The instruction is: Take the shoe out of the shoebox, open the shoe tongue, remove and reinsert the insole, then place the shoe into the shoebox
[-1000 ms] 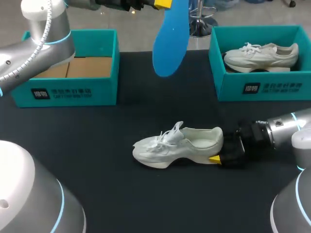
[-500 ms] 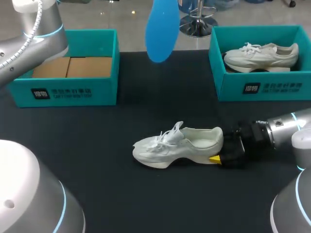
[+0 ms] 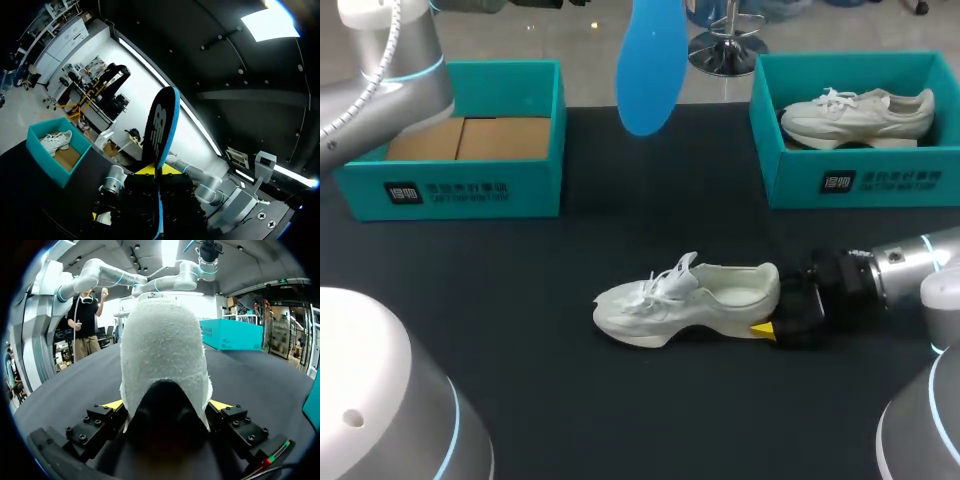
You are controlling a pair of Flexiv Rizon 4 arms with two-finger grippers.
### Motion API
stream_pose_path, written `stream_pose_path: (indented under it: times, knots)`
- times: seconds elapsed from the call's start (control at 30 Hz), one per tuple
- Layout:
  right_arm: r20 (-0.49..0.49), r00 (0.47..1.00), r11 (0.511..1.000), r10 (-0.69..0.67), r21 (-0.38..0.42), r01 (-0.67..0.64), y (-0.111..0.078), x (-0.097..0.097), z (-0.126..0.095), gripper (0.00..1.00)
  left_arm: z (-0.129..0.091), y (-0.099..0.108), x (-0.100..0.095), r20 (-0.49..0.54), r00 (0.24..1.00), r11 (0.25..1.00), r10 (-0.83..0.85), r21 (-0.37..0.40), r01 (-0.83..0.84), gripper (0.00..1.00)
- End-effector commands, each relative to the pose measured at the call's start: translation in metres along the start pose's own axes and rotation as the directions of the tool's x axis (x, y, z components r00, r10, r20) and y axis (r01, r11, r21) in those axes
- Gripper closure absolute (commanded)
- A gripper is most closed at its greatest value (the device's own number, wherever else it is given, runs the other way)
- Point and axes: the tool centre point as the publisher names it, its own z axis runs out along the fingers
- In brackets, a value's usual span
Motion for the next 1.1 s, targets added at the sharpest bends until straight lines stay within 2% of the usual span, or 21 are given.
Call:
stream_pose_path:
  times: [0.03,0.23,0.37,0.53,0.73,0.8,0.93,1.1]
  knots:
    - [0.042,0.999,1.0,-0.003,0.031,0.001,0.007,0.01,-0.011,0.0,0.0,0.001,0.0,0.0,1.0,1.0,0.001,0.001,-0.001,1.0]
    - [0.073,0.997,0.998,-0.006,0.07,0.001,0.015,0.017,-0.03,0.0,0.0,0.001,0.0,0.0,1.0,1.0,0.001,0.001,-0.001,1.0]
    - [0.092,0.996,0.991,-0.008,0.134,-0.004,0.025,0.021,-0.045,0.0,0.0,0.001,0.0,0.0,1.0,1.0,0.001,0.001,-0.001,1.0]
    - [0.098,0.995,0.968,-0.005,0.252,-0.02,0.04,0.025,-0.066,0.0,0.0,0.001,0.0,0.0,1.0,1.0,0.001,0.001,-0.001,1.0]
    - [0.09,0.996,0.908,0.018,0.416,-0.054,0.06,0.025,-0.078,0.0,0.0,0.001,0.0,0.0,1.0,1.0,0.001,0.001,-0.001,1.0]
    - [0.086,0.996,0.871,0.036,0.486,-0.073,0.064,0.024,-0.079,0.0,0.0,0.001,0.0,0.0,1.0,1.0,0.001,0.001,-0.001,1.0]
    - [0.093,0.995,0.826,0.031,0.558,-0.078,0.074,0.022,-0.081,0.0,0.0,0.001,0.0,0.0,1.0,1.0,0.001,0.001,-0.001,1.0]
    - [0.102,0.995,0.804,0.018,0.59,-0.075,0.08,0.024,-0.085,0.0,0.0,0.001,0.0,0.0,1.0,1.0,0.001,0.001,-0.001,1.0]
